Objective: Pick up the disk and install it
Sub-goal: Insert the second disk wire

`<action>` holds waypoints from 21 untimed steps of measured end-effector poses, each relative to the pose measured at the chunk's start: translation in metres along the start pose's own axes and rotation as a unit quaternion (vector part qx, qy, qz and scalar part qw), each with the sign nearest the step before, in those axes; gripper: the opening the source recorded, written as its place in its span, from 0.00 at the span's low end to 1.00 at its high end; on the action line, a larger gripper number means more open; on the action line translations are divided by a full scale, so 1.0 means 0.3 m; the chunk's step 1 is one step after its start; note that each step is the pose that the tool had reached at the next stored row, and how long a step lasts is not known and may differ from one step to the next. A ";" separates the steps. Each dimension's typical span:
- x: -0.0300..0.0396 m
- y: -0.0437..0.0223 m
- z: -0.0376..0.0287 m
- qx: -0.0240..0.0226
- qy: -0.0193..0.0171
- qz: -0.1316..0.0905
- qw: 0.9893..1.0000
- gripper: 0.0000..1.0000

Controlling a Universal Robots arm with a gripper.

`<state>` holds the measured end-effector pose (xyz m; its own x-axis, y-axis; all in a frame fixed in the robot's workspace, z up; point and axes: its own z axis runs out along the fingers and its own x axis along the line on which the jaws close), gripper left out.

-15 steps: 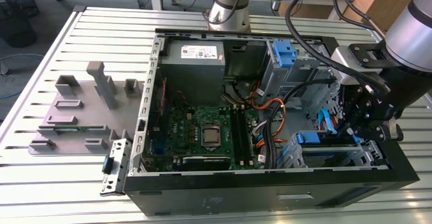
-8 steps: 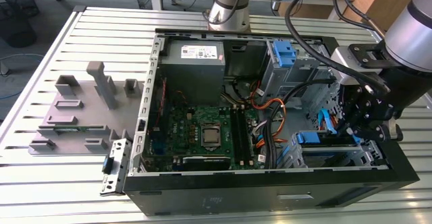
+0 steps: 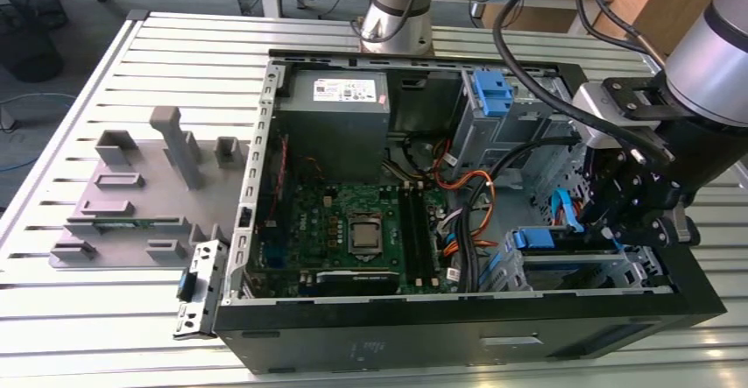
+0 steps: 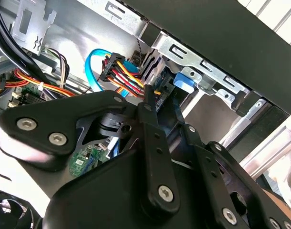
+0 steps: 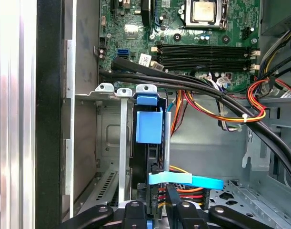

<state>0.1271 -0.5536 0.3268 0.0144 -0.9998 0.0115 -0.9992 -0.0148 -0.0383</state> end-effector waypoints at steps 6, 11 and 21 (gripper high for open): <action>0.000 -0.001 -0.014 0.000 0.000 0.000 1.000 0.30; 0.001 -0.002 -0.041 0.000 0.000 0.000 1.000 0.30; 0.001 -0.004 -0.090 0.000 0.000 0.000 1.000 0.30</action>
<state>0.1273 -0.5537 0.3537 0.0144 -0.9998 0.0114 -0.9992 -0.0148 -0.0382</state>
